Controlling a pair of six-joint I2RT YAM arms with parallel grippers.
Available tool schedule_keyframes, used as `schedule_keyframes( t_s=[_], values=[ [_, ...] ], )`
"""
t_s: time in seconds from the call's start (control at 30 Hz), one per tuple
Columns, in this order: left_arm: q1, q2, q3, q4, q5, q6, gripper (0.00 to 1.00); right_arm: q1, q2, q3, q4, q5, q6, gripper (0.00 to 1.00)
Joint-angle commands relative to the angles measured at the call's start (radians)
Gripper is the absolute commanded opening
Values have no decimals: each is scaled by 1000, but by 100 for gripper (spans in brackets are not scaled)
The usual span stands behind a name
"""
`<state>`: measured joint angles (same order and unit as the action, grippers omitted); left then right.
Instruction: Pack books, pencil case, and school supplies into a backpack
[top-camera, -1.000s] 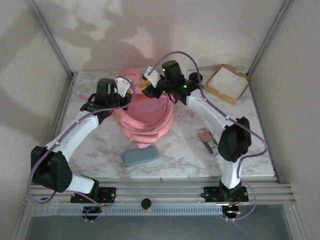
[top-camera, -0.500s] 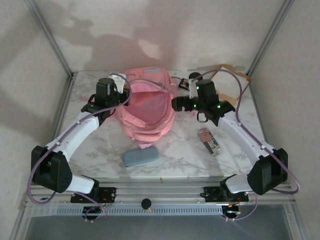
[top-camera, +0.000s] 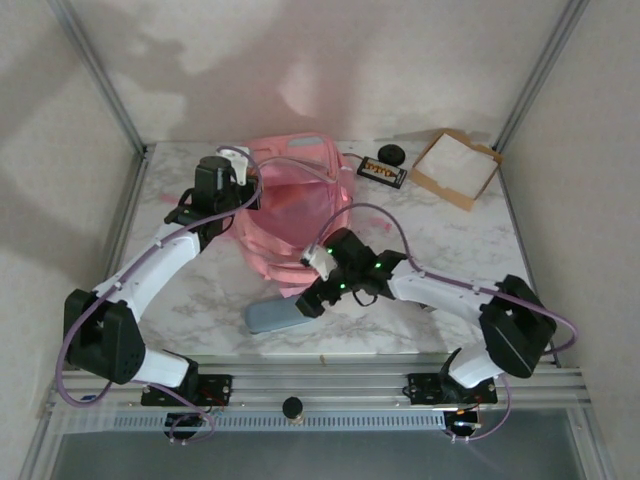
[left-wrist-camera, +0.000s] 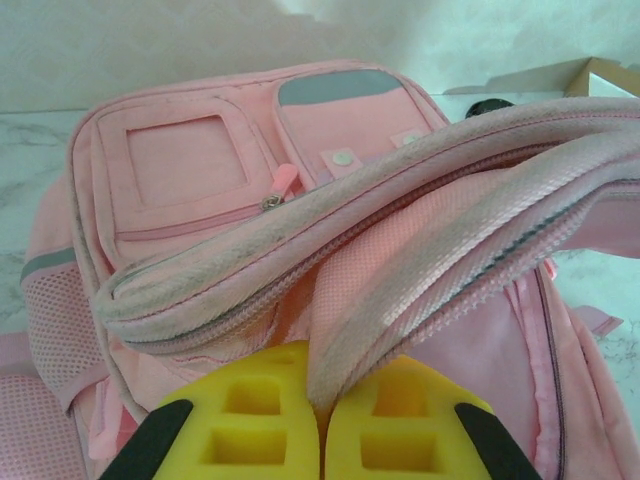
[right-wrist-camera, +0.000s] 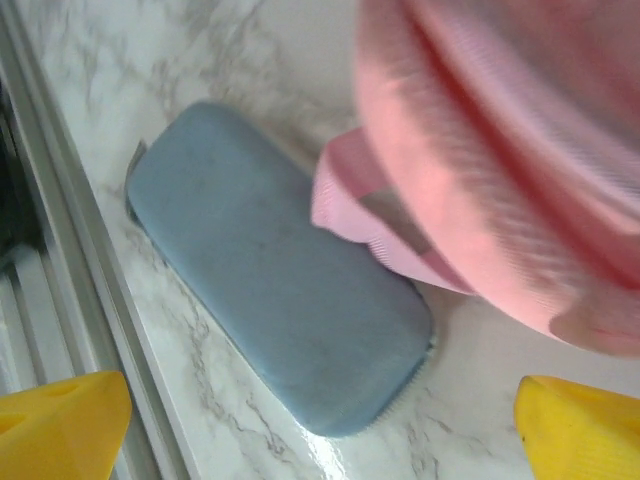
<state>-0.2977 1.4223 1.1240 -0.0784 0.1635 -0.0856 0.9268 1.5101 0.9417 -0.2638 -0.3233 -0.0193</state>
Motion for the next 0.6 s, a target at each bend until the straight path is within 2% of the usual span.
schedule_keyframes(
  t_s=[0.0, 0.13, 0.33, 0.57],
  values=[
    [-11, -1, 71, 107, 5, -48, 0, 46, 39, 5, 75, -9, -200, 99],
    [-10, -2, 79, 95, -4, -47, 0, 104, 86, 19, 74, 92, -358, 99],
    [-9, 1, 89, 78, -20, -45, 0, 134, 159, 29, 116, 156, -492, 99],
    [-8, 3, 86, 79, -19, -45, 0, 159, 250, 73, 119, 168, -573, 99]
  ],
)
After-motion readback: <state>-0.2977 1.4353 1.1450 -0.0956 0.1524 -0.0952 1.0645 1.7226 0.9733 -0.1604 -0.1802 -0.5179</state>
